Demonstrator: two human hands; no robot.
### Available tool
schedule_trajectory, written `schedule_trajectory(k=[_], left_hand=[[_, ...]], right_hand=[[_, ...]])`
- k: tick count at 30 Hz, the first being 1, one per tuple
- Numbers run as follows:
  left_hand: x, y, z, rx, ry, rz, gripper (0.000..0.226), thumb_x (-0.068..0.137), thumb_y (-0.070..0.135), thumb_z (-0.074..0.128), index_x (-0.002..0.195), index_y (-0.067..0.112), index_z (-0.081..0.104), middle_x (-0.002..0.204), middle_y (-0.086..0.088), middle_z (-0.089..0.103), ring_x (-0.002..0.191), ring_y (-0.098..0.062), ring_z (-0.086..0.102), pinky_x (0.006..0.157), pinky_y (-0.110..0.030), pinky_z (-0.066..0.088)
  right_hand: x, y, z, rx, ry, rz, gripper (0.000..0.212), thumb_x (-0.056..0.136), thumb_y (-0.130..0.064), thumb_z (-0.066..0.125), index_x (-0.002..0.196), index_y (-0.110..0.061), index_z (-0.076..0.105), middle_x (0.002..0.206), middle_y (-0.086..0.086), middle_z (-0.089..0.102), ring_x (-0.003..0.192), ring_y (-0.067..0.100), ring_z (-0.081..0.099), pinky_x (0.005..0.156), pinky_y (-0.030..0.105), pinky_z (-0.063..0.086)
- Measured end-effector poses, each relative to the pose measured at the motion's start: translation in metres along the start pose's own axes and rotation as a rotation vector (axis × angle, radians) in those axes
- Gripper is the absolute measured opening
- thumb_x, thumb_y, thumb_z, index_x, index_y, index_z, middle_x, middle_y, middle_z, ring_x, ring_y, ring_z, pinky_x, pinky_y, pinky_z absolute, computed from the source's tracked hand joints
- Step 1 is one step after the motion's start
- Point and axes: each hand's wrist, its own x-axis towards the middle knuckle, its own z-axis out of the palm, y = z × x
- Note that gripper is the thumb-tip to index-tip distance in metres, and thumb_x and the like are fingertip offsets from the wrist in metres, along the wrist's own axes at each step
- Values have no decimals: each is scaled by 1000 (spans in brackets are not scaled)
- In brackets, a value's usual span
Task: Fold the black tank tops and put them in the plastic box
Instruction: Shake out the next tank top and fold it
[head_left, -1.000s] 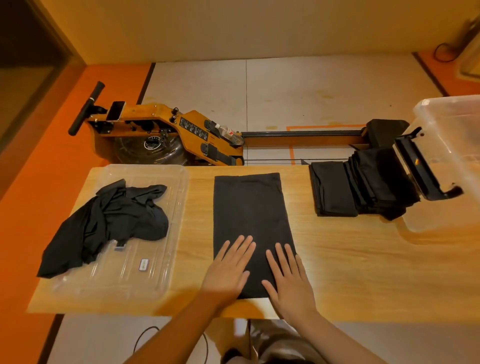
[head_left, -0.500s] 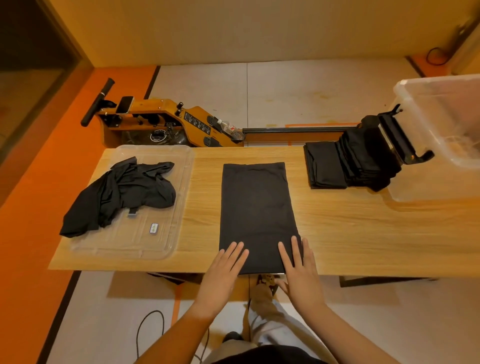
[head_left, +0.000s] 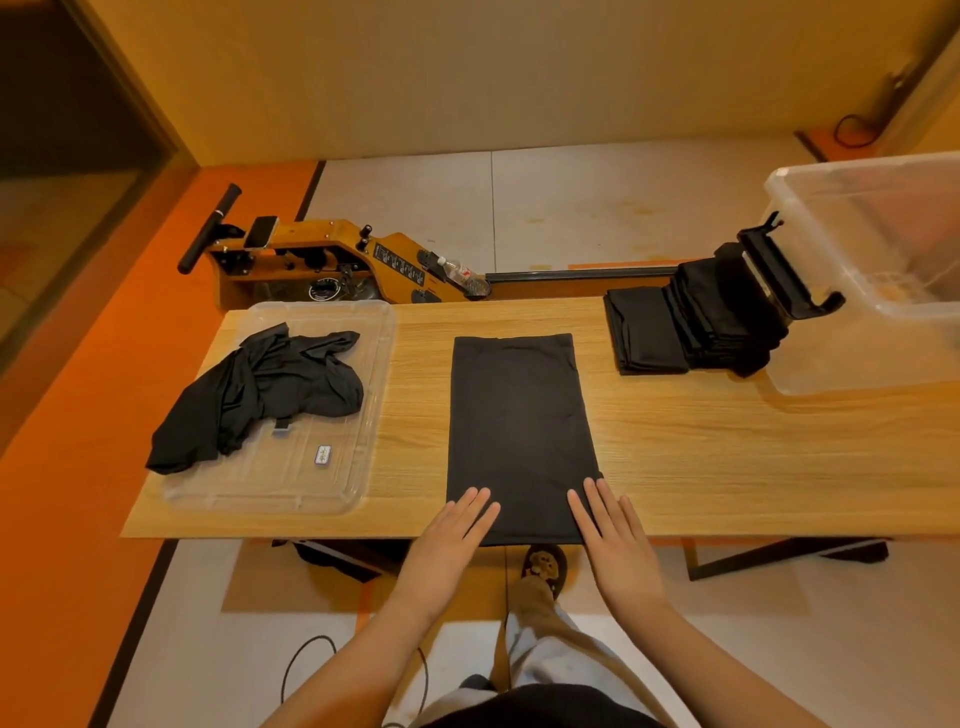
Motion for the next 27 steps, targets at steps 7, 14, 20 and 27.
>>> schedule_trajectory(k=[7,14,20,27], left_hand=[[-4,-3,-25,-328,52,-85,49,100,7,42,145,25,39,150,7,39,138,-9,36,114,-25,30],[19,-31,-130,-864,331,-159,13,98,19,54,97,21,67,82,11,65,76,6,60,64,-9,43],[26,-30,-237,-1102,341,-68,19,99,18,49,102,19,67,87,4,74,83,-6,69,65,-16,53],[27,-52,-286,-1139,199,29,24,99,19,46,97,8,67,75,0,68,62,-7,62,51,-16,46]], right_hand=[[-1,2,-44,261,50,29,38,92,-15,61,129,-19,60,144,1,48,141,18,32,117,30,13],[51,-1,-158,786,265,110,12,93,-17,59,100,-22,68,102,-10,68,96,0,60,85,26,51],[83,-8,-268,921,324,46,20,96,-28,54,93,-14,68,83,14,65,78,24,63,67,42,53],[87,-7,-316,1132,128,-63,19,94,-23,52,96,-16,70,84,-5,73,78,6,68,63,14,50]])
